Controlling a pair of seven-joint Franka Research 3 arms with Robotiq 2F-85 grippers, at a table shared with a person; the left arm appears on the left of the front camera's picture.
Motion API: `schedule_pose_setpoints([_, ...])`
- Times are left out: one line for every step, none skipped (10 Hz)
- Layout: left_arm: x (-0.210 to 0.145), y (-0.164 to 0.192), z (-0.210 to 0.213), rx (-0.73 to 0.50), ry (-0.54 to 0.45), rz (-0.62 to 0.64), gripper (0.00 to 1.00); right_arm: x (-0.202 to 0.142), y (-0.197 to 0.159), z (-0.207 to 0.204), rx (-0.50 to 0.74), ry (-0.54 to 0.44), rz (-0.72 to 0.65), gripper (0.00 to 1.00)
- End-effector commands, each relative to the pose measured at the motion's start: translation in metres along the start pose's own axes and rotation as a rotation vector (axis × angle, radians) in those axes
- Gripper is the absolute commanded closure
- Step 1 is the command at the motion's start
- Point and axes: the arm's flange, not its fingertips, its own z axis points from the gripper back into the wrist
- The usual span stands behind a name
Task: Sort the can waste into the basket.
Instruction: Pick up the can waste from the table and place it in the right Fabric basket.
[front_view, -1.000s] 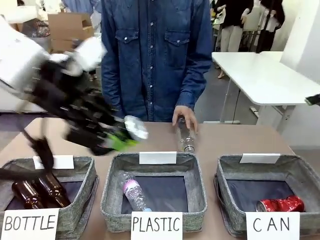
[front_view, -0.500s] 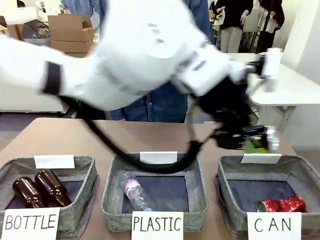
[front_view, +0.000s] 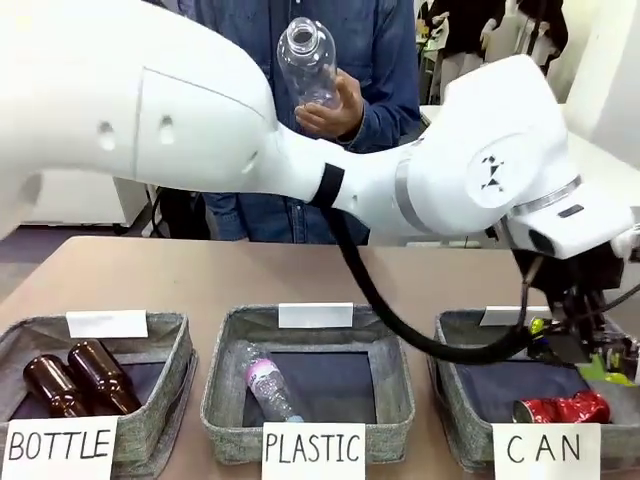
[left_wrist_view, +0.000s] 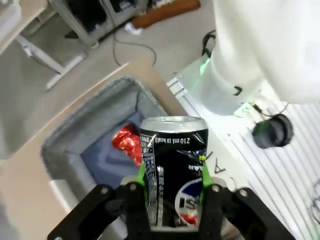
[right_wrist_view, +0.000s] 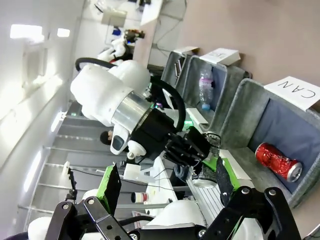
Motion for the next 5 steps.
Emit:
schedule_pose_setpoints([0.0140,0.0215,0.0231,-0.003,0.021,0.020,0.59,-0.0007,0.0029,0.0031,-0.010,-0.005,0.000,0.00])
schedule_pose_setpoints([0.0117,0.0208,0.0244,0.020,0.035,0.023,0.59,-0.0007,0.0029,0.0031,-0.010,-0.005,0.000,0.00])
schedule_pose_setpoints([0.0093,0.0199,0.0256,0.040,0.048,0.022,0.59,-0.0007,0.0029,0.0031,-0.010,-0.005,0.000,0.00])
schedule_pose_setpoints([0.0072,0.0193,0.0274,0.076,0.081,0.027,0.59,-0.0007,0.0029,0.0031,-0.010,-0.005,0.000,0.00])
schedule_pose_setpoints([0.0052,0.0185,0.0276,0.087,0.094,0.028,0.08,-0.0007,0.0029,0.0031,-0.010,-0.005,0.000,0.00])
